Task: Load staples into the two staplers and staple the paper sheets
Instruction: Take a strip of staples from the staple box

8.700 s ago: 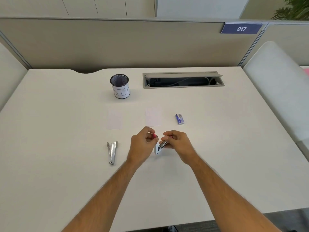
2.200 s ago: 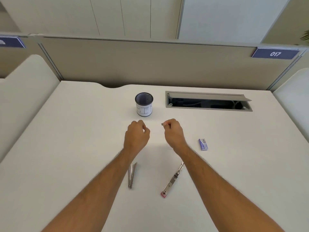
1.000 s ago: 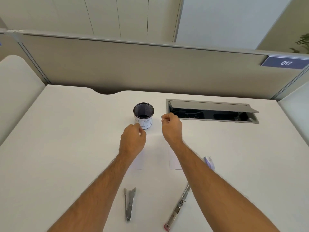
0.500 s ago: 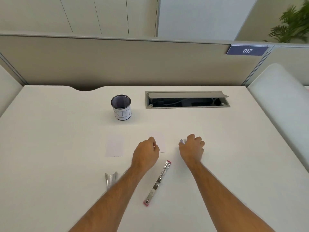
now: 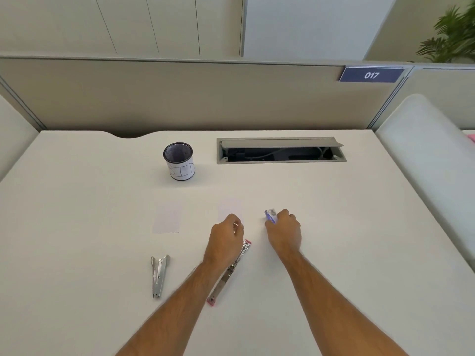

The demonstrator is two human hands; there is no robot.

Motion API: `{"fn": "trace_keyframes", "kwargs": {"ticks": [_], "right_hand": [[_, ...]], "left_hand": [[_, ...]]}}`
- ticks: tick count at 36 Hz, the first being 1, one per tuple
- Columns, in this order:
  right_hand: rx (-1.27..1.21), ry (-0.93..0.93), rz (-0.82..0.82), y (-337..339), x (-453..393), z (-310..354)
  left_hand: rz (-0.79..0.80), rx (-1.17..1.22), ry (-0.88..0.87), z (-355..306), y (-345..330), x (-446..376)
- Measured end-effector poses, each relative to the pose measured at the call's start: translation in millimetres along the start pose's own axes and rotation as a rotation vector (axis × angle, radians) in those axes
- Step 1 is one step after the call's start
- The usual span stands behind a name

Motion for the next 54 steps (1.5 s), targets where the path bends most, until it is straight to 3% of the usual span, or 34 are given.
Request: {"fn": "trace_keyframes", "kwargs": {"ticks": [8,16,39,54], "right_hand": [[-0.352,-0.020,0.011,16.5,34.2,-1.0],[-0.532,-0.028,0.026,25.4,56.2,-8.9],[-0.606,0.042,0.049,35.4,82.2,-16.0],[-0.635,0.121,0.100,39.6,88.8,-15.2]], "left_hand": [[0.034,0.206,0.106,-7.8,-10.7,2.2],[0.114,0.427,0.130,-19.8,-29.7,13.3],[0.029,0.686,0.345,-6.5,-25.6,25.8],[0.083,0.880,0.411,-1.8,-21.5,30.2]]}}
Point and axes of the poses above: each hand's wrist, its own x-axis away from the middle knuckle, its own y-axis out of the back of the hand, z = x × y, the point moved 6 cm from there along -x, towards the middle knuckle, and after that the axes turned 10 degrees about -z, right-handed, at the moved point
